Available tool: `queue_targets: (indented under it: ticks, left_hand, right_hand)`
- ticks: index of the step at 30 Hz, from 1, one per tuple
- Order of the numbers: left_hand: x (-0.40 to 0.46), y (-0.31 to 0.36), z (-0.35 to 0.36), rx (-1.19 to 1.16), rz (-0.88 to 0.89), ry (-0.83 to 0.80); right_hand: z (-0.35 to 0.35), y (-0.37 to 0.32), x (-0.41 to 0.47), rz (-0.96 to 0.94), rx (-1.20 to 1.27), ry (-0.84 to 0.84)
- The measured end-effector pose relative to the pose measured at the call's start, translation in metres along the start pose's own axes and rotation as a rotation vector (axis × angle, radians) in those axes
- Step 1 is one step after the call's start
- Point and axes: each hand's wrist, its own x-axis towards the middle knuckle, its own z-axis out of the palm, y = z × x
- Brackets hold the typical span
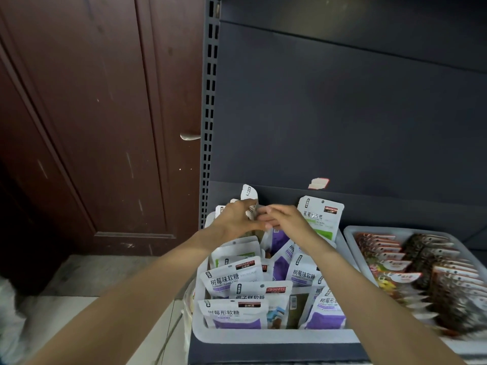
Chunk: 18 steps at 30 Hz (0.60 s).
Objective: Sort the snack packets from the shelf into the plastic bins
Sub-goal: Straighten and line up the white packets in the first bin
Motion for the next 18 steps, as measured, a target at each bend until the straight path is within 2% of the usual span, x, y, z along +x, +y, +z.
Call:
queue_targets:
  ticks: [4, 7, 9, 11, 13, 18]
  left_hand:
    - [0.006, 0.007, 0.001, 0.031, -0.022, 0.074]
    - [0.006, 0.011, -0.003, 0.021, 0.031, -0.035]
    - [0.004, 0.016, -0.003, 0.026, 0.134, -0.125]
    - [0.005, 0.018, -0.002, 0.049, 0.184, -0.151]
    - [0.007, 0.016, 0.001, 0.056, 0.16, -0.108]
    - [0.01, 0.007, 0.002, 0.139, 0.055, 0.088]
  right_hand:
    - [-0.005, 0.001, -0.002, 0.057, 0.047, 0.023]
    - [-0.017, 0.003, -0.001, -0.022, -0.13, 0.141]
    - [-0.023, 0.002, -0.002, -0.105, -0.255, 0.112]
    - [-0.03, 0.005, -0.001, -0.172, -0.411, 0.097]
    - [-0.039, 0.006, -0.001, -0.182, -0.516, 0.144]
    - [-0.041, -0.001, -0.005, -0.058, -0.434, 0.122]
